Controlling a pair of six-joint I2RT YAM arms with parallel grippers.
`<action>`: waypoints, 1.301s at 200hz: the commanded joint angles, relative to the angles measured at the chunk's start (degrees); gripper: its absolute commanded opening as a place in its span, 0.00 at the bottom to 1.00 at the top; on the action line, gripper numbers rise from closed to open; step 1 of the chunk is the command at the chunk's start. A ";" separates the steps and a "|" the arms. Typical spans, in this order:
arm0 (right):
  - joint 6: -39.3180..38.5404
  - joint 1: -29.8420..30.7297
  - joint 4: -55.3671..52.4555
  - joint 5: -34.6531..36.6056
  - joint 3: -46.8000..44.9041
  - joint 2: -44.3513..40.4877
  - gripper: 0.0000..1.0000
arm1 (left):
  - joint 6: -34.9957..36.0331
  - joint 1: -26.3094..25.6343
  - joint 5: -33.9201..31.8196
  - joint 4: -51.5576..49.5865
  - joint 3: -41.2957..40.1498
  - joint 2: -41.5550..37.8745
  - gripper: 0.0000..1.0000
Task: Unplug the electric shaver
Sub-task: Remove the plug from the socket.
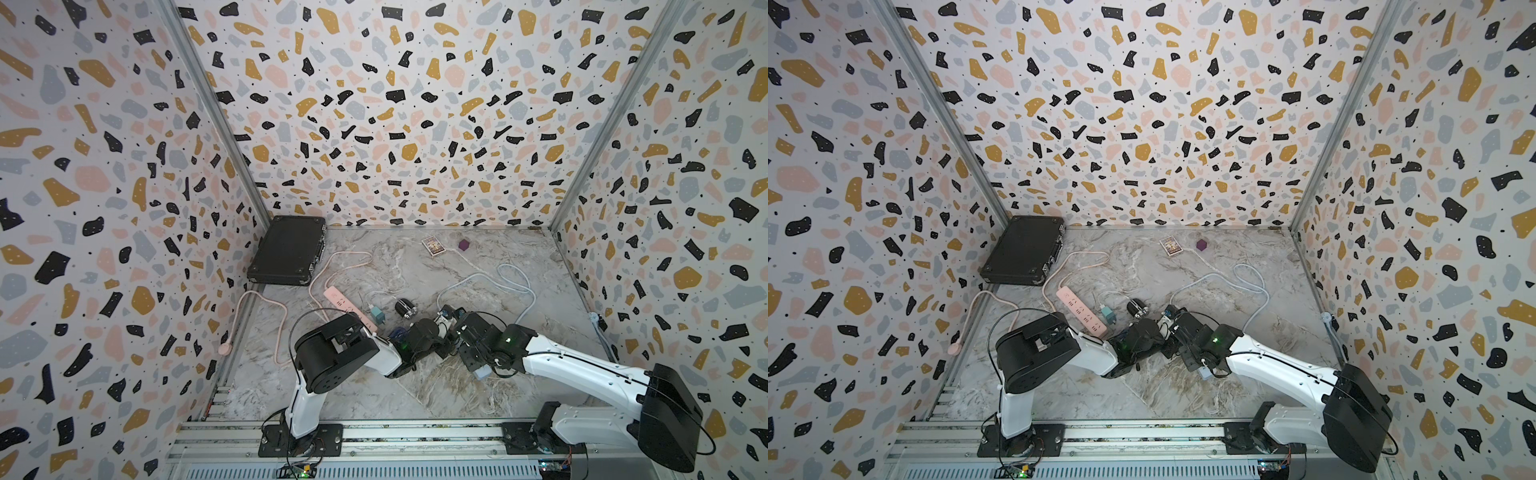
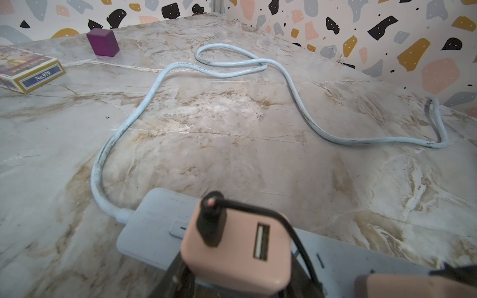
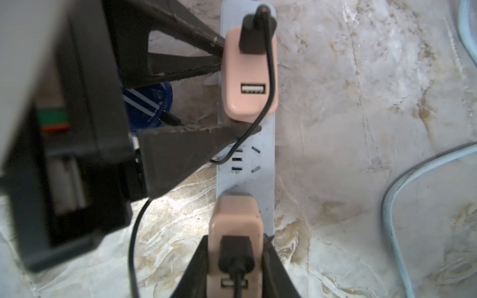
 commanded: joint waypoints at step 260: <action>-2.08 0.01 9.62 -2.46 8.90 -5.52 0.00 | -1.04 -3.55 6.79 -21.36 0.98 11.01 0.34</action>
